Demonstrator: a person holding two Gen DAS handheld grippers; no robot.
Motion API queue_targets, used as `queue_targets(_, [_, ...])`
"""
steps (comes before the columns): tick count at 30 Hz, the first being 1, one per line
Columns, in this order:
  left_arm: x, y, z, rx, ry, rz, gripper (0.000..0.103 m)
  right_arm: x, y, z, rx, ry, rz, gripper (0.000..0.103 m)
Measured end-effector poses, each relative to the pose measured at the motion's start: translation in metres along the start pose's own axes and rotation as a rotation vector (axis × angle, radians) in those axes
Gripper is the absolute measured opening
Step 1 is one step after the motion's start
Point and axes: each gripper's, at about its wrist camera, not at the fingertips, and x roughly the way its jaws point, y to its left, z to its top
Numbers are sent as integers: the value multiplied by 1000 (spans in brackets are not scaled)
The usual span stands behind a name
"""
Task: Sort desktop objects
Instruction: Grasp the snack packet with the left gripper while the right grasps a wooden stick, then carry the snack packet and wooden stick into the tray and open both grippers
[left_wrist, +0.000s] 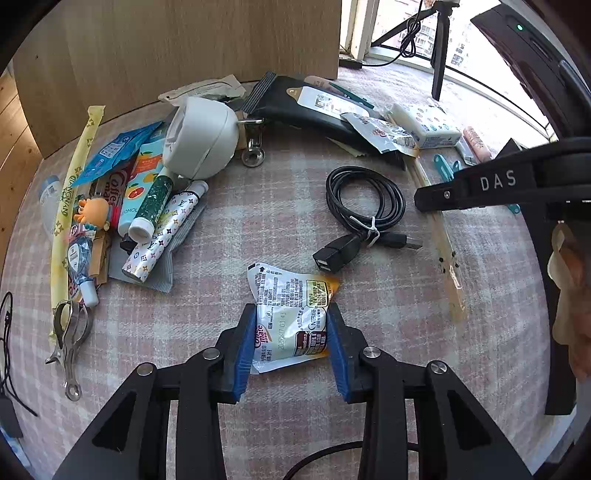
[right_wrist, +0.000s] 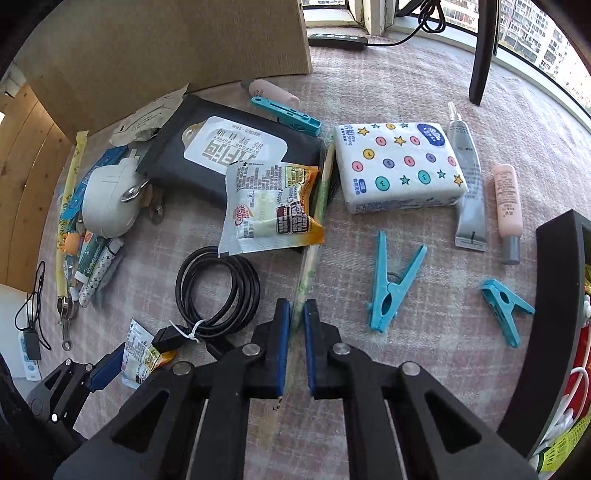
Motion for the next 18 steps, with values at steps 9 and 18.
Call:
queue_targets(9, [-22, 24, -14, -80, -17, -73, 33, -39, -29, -47, 28, -23, 94, 5])
queue_targets(18, [-75, -6, -15, -66, -74, -114, 33, -90, -71, -80, 49, -102, 114, 5])
